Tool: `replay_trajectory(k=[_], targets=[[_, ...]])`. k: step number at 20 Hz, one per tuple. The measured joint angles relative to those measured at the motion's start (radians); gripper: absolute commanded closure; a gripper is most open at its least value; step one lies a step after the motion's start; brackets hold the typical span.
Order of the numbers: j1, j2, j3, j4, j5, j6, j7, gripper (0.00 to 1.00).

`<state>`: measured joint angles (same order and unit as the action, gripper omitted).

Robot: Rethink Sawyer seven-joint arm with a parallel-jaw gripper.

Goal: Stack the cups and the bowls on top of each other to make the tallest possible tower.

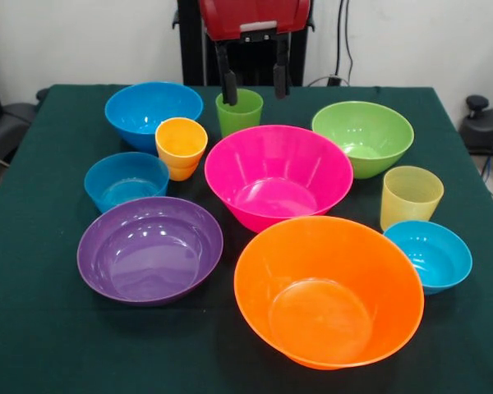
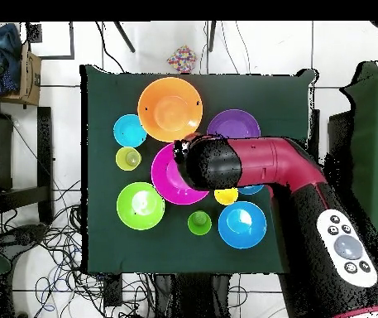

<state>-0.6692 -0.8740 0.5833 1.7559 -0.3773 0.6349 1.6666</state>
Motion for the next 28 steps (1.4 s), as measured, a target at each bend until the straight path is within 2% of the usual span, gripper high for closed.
replay_trajectory(k=[13,28], targets=[[-0.01,0.05,0.001,-0.067,-0.061,0.036,0.0,0.0],[-0.132,0.097,0.044,-0.079,-0.094,0.049,0.0,0.0]])
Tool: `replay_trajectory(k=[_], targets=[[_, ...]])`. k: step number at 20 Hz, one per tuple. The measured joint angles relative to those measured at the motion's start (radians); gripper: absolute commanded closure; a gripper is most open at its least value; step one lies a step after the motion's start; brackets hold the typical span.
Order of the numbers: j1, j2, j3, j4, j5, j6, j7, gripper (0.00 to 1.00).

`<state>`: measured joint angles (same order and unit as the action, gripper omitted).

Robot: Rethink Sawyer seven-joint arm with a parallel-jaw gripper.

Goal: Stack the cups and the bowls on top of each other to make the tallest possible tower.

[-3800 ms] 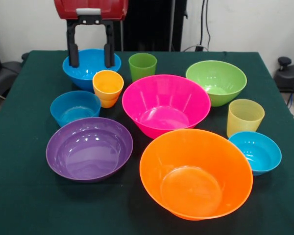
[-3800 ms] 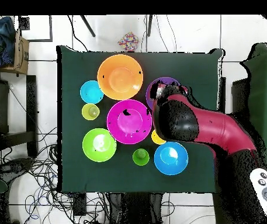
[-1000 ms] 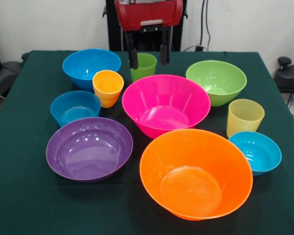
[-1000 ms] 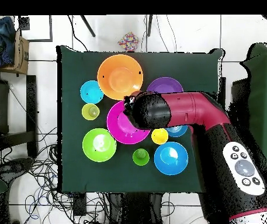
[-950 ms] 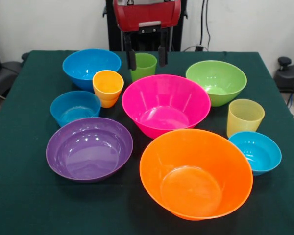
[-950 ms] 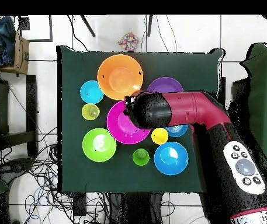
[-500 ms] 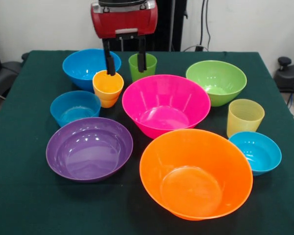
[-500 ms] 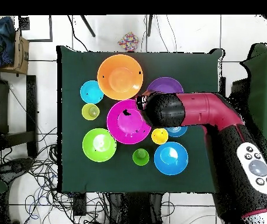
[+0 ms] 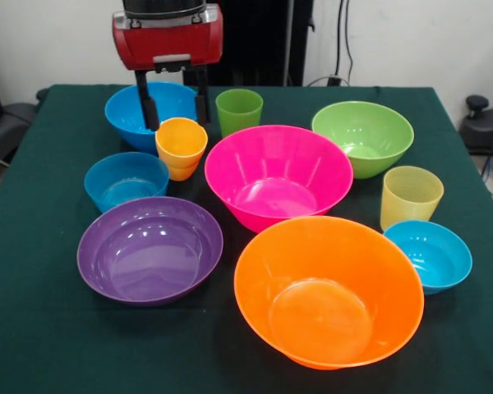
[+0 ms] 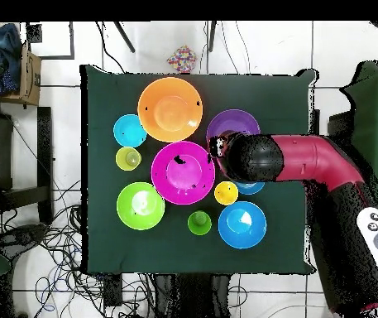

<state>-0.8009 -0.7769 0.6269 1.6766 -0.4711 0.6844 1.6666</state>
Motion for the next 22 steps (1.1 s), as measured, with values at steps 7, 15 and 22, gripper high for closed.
replay_trajectory(k=[7,15,22], targets=[[-0.01,0.022,0.005,0.0,-0.045,0.0,0.0,0.0],[-0.011,0.051,0.018,0.0,-0.096,0.0,0.0,0.0],[-0.017,0.082,0.03,0.0,-0.141,0.0,0.0,0.0]])
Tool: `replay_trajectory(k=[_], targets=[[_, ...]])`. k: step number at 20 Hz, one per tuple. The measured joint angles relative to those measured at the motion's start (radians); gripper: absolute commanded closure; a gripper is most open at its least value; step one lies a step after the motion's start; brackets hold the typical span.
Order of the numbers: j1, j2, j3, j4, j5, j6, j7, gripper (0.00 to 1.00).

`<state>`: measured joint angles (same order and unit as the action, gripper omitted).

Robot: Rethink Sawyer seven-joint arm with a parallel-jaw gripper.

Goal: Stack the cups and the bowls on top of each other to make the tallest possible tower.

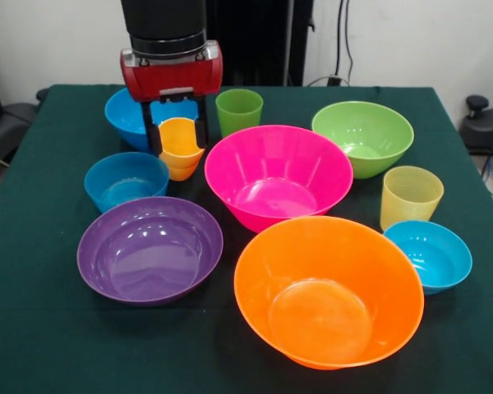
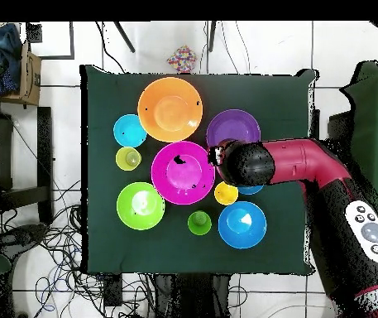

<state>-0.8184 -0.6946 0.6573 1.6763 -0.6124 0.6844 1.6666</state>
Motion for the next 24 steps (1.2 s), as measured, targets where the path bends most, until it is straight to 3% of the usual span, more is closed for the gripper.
replay_trajectory(k=[14,24], targets=[[-0.083,0.051,0.045,0.002,-0.078,0.0,-0.001,0.0],[-0.106,0.052,0.059,0.002,-0.123,0.0,-0.001,0.0]])
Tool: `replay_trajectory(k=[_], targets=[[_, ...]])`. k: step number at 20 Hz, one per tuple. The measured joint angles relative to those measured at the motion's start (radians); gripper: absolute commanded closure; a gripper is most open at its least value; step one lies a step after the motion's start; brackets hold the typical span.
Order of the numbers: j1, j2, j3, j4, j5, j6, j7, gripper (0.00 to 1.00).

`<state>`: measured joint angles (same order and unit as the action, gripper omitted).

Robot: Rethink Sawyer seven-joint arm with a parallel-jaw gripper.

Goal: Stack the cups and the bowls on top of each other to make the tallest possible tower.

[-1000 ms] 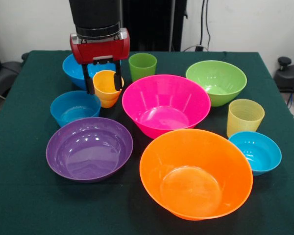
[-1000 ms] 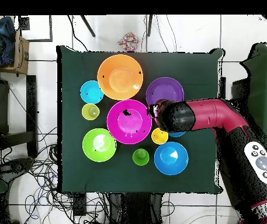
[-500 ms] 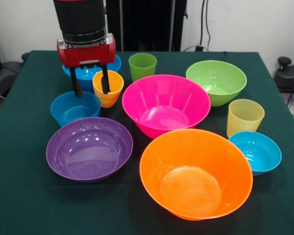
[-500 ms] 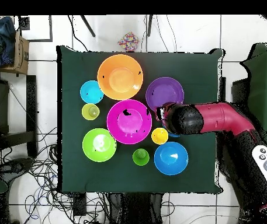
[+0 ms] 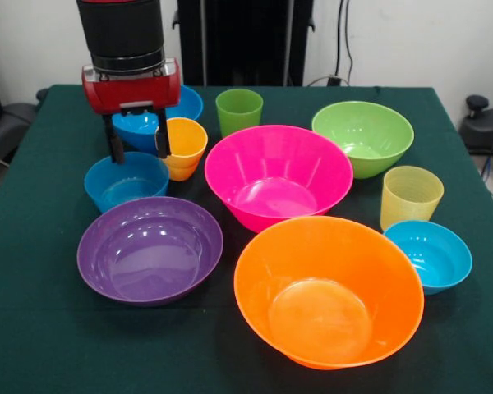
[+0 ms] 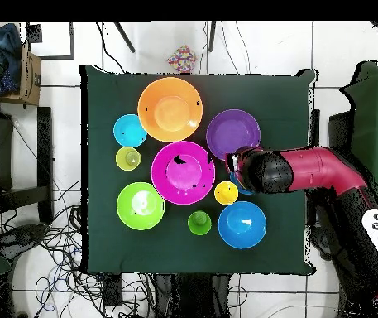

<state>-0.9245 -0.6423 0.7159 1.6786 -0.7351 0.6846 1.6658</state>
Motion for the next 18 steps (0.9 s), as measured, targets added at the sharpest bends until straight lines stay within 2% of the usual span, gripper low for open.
replay_trajectory(k=[18], targets=[[0.004,0.093,0.01,-0.001,-0.079,0.0,0.0,0.0]])
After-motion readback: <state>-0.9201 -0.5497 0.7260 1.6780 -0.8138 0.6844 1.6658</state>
